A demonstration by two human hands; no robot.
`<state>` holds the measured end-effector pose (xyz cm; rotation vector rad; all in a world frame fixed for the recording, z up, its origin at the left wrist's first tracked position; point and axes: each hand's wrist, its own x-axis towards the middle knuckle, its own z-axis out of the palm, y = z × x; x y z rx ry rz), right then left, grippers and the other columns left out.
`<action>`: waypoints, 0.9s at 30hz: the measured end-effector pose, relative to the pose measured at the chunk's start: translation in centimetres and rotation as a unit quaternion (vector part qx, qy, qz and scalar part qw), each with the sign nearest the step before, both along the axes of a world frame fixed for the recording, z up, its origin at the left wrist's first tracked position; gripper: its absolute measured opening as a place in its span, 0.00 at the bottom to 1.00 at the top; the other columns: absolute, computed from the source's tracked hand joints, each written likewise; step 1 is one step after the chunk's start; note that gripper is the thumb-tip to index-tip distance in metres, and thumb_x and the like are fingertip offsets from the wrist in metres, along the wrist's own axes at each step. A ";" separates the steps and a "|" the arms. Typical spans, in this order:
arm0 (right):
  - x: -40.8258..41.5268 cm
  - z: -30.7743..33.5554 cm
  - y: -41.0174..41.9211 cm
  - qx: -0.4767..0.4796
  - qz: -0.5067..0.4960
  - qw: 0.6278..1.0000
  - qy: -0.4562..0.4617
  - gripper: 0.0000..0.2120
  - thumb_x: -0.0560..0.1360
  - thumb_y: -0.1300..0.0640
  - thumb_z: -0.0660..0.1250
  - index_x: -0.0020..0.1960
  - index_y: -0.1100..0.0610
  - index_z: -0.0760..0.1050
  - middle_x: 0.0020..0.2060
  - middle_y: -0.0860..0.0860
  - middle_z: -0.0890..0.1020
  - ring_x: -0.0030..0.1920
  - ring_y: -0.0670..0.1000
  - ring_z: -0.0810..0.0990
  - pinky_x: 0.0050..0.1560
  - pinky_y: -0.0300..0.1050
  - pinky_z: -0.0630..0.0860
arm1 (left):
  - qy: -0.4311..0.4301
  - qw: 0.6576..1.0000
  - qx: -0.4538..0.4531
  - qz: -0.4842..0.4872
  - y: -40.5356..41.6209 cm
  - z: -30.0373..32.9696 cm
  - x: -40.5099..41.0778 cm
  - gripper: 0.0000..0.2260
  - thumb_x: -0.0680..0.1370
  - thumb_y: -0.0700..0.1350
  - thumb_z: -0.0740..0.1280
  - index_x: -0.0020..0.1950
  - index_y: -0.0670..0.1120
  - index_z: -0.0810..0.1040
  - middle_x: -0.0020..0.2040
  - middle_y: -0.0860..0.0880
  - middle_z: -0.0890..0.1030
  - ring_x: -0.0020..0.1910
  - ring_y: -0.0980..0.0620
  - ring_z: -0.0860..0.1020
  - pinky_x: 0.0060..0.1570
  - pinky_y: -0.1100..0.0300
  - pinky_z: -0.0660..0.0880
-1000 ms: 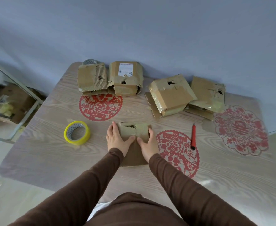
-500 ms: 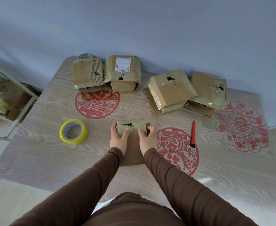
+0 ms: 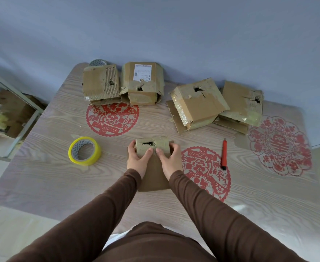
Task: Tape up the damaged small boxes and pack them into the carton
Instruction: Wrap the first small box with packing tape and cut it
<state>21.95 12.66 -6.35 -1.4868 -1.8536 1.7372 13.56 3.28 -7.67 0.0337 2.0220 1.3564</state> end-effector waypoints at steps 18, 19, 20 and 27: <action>0.4 0.9 0.2 0.037 0.092 0.994 -0.040 0.34 0.80 0.41 0.64 0.80 0.51 0.56 0.73 0.52 0.71 0.74 0.53 0.68 0.67 0.40 0.64 | 0.008 0.998 -0.002 -0.061 -1.0 -0.1 -0.1 0.43 0.73 0.60 0.74 0.81 0.59 0.52 0.67 0.51 0.75 0.61 0.50 0.77 0.60 0.53 0.76; 0.6 0.5 0.2 0.047 0.103 0.992 -0.048 0.35 0.80 0.40 0.64 0.81 0.50 0.55 0.74 0.52 0.69 0.75 0.54 0.66 0.70 0.44 0.65 | 0.010 0.997 -0.017 -0.070 -1.0 0.0 0.0 0.42 0.75 0.59 0.73 0.81 0.60 0.50 0.67 0.51 0.74 0.60 0.50 0.76 0.58 0.55 0.75; 0.7 0.3 0.2 0.069 0.116 0.988 -0.071 0.36 0.79 0.37 0.63 0.81 0.49 0.54 0.76 0.52 0.67 0.76 0.55 0.64 0.73 0.50 0.64 | 0.016 0.996 -0.032 -0.077 -0.9 0.2 0.1 0.43 0.75 0.59 0.72 0.82 0.61 0.49 0.69 0.49 0.73 0.62 0.48 0.75 0.58 0.55 0.74; 1.4 0.7 0.9 0.115 0.166 0.963 -0.179 0.40 0.74 0.25 0.56 0.81 0.37 0.48 0.82 0.49 0.43 0.81 0.60 0.50 0.76 0.63 0.56 | 0.064 0.978 -0.167 -0.108 -1.5 0.3 0.0 0.43 0.70 0.72 0.68 0.79 0.69 0.48 0.83 0.50 0.42 0.81 0.44 0.46 0.78 0.39 0.49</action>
